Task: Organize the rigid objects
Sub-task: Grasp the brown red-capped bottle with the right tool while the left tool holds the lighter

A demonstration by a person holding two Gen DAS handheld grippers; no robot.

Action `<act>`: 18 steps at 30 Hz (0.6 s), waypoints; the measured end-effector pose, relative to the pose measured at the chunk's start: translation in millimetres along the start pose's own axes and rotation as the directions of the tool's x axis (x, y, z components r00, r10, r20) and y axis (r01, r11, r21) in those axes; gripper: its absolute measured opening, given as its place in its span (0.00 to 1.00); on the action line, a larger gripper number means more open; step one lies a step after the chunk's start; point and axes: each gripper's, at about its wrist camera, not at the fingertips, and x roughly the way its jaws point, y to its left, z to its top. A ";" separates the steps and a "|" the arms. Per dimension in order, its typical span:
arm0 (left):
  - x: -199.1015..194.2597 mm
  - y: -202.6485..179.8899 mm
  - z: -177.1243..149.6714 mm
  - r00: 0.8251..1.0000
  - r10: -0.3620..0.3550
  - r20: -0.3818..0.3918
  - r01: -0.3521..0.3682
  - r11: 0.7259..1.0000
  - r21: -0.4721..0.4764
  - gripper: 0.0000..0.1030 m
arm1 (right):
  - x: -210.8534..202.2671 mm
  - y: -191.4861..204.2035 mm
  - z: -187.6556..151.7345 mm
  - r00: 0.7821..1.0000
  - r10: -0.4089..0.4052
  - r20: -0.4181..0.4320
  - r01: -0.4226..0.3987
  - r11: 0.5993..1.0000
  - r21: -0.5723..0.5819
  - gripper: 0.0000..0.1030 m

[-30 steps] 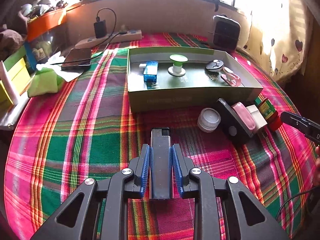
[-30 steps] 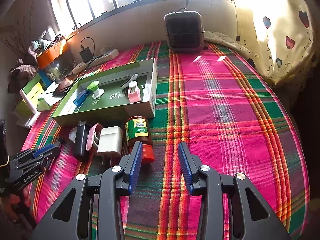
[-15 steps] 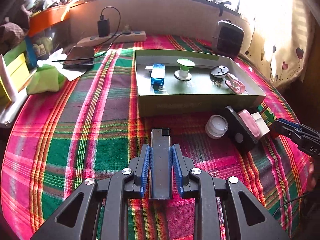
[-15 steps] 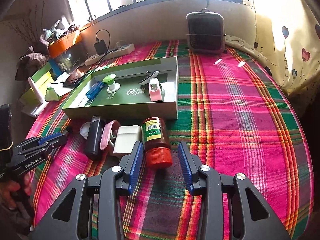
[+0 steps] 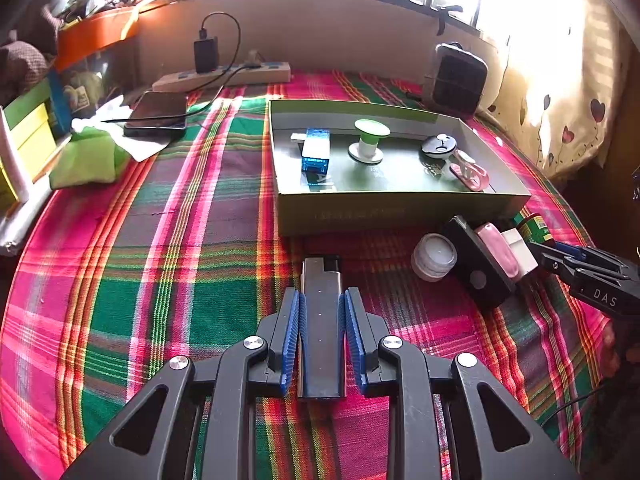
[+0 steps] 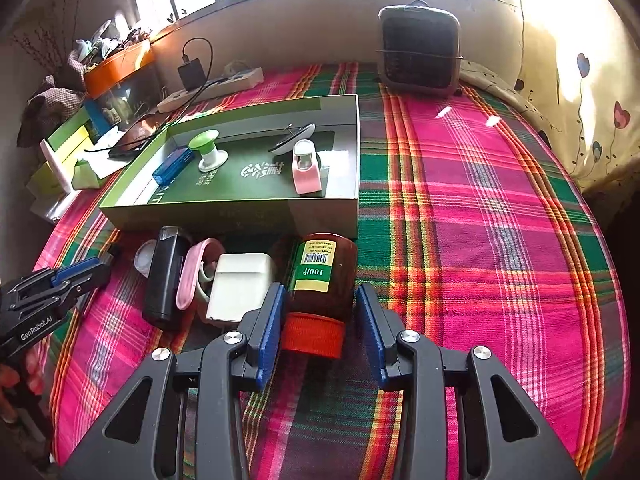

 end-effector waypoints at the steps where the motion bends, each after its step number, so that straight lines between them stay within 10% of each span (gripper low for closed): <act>1: 0.0 0.0 0.1 1.000 0.001 0.000 -0.001 1.000 0.000 0.21 | 0.1 0.2 -0.1 1.000 -0.002 0.002 0.002 1.000 -0.001 0.37; 18: -0.5 1.1 -0.5 1.000 -0.003 -0.001 0.003 1.000 -0.001 0.21 | -2.4 0.0 -2.9 1.000 -0.024 0.005 0.024 1.000 -0.002 0.33</act>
